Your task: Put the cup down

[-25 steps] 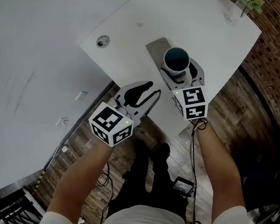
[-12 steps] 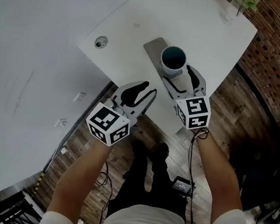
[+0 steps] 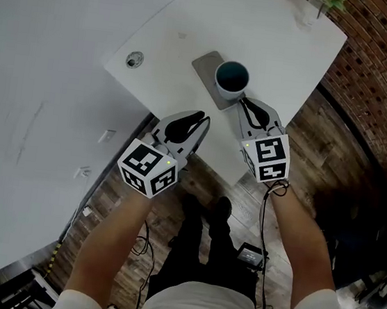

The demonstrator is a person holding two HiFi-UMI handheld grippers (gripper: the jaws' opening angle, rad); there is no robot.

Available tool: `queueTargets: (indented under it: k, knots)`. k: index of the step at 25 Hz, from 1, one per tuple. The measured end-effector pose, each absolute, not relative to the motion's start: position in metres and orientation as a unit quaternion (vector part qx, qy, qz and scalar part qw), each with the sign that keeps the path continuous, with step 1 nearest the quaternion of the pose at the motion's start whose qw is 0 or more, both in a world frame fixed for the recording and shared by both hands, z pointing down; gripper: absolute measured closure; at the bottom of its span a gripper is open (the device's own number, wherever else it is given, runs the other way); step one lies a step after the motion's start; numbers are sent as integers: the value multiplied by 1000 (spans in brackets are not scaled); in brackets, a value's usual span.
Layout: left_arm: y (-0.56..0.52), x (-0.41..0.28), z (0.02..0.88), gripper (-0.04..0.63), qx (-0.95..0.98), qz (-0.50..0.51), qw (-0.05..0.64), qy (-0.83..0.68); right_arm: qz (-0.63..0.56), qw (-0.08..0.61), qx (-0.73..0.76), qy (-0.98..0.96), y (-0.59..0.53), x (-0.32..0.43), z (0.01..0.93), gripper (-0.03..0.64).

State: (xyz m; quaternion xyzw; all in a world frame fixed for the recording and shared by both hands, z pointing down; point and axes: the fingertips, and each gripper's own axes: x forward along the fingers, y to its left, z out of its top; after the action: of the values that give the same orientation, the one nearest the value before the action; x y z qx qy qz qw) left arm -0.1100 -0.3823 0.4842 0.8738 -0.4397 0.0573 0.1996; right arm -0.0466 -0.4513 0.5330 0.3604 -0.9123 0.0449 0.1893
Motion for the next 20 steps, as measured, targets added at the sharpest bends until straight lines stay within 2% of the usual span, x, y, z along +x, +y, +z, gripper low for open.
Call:
queueTargets:
  k: [6,20]
  knots:
    - [-381,-108,480,583,874,59,195,-441,38,199,361,-910,-447,-45,526,603]
    - [-349,-106,406,583,888,32,160,-431,-3,152,383,-911,-420,-21,419,603]
